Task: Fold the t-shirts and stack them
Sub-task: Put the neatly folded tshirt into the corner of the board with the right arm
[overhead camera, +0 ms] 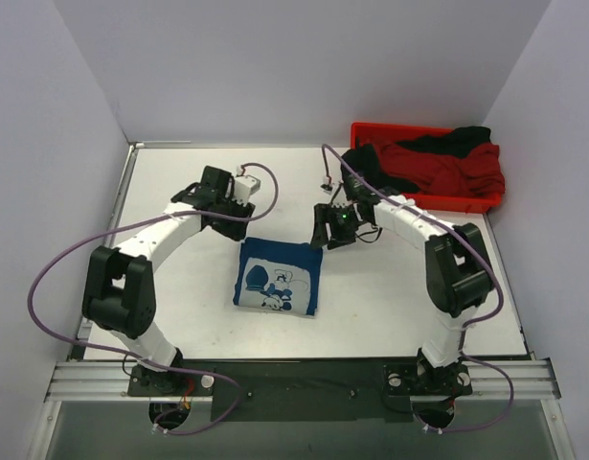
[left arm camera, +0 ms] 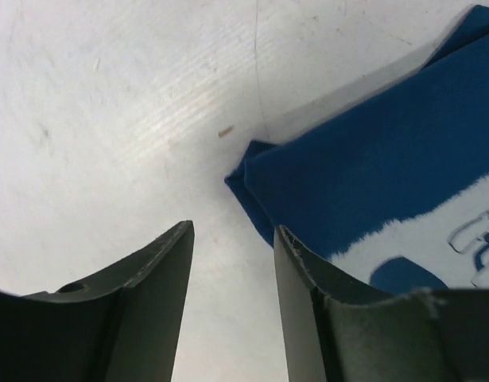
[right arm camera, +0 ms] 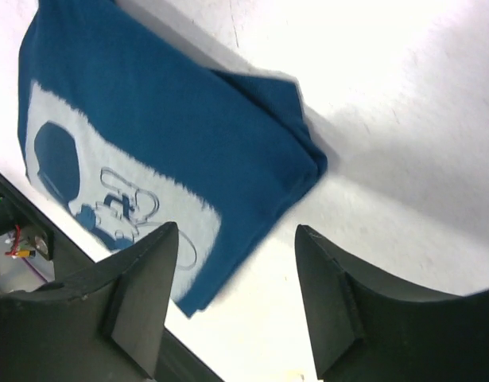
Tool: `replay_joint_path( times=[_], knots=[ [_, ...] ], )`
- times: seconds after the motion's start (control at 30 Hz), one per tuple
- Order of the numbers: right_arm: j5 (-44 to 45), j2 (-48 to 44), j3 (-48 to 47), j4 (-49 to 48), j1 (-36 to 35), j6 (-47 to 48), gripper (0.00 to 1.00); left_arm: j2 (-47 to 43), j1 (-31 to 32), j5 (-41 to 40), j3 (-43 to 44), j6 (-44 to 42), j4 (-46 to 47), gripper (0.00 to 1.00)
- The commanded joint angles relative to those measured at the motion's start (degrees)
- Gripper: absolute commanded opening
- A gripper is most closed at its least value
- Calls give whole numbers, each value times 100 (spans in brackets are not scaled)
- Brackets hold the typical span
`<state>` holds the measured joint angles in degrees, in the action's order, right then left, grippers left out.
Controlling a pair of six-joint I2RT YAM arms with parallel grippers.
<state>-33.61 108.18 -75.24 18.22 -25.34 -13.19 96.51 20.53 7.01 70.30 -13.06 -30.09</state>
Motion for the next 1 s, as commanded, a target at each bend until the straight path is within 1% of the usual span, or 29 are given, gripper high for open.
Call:
replay_joint_path(
  times=[0.0, 0.07, 0.13, 0.17, 0.23, 0.33, 0.47, 0.5, 0.53, 0.57, 0.63, 0.7, 0.73, 0.77, 0.8, 0.83, 0.87, 0.9, 0.97],
  knots=[
    [21, -675, 624, 43, 82, -499, 57, -606, -400, 1025, -190, 1775, -798, 58],
    [38, -807, 896, -81, 73, -649, 57, -704, -445, 1616, -594, 2409, -544, 66],
    [65, -939, 1108, -178, 82, -728, 57, -695, -463, 1926, -955, 2894, -298, 74],
    [21, -991, 1221, -230, 82, -746, 58, -704, -480, 1962, -1166, 2992, -192, 78],
    [-162, -1001, 1371, -336, 73, -834, 58, -791, -603, 1928, -1351, 3081, -7, 79],
    [-453, -834, 1538, -608, -32, -1264, 59, -862, -796, 1928, -1528, 3186, 177, 79],
    [-831, -465, 1854, -1319, -199, -1993, 59, -1125, -884, 1901, -1853, 3266, 398, 79],
    [-858, -421, 1951, -1704, -199, -2282, 59, -1152, -885, 1910, -1941, 3275, 442, 78],
    [-919, -308, 2056, -1768, -199, -2389, 58, -1195, -893, 1901, -1976, 3292, 477, 77],
    [-937, -245, 2066, -2117, -199, -2547, 57, -1213, -893, 1866, -2055, 3327, 521, 76],
    [-990, 18, 1970, -2051, -208, -2609, 54, -1284, -911, 1770, -2108, 3345, 548, 76],
    [-929, 98, 1987, -2059, -199, -2662, 49, -1345, -972, 1717, -2108, 3319, 495, 76],
    [-876, 63, 2031, -2094, -164, -2697, 40, -1406, -981, 1708, -2108, 3319, 478, 76],
    [-858, 54, 2057, -2112, -164, -2741, 28, -1442, -1025, 1699, -2108, 3301, 469, 76],
    [-858, 54, 2075, -2112, -112, -2759, 22, -1477, -1025, 1690, -2108, 3301, 469, 75],
    [-867, 63, 2066, -2112, -94, -2768, 10, -1495, -1043, 1681, -2117, 3292, 495, 75],
    [-919, 98, 2049, -2077, -41, -2777, 4, -1512, -1034, 1681, -2100, 3292, 504, 75],
    [-928, 107, 2040, -2042, -6, -2733, 0, -1512, -1043, 1647, -2082, 3301, 504, 75],
    [-902, 54, 2031, -1840, 134, -2550, 0, -1539, -1043, 1533, -1968, 3214, 469, 74]
  ],
)
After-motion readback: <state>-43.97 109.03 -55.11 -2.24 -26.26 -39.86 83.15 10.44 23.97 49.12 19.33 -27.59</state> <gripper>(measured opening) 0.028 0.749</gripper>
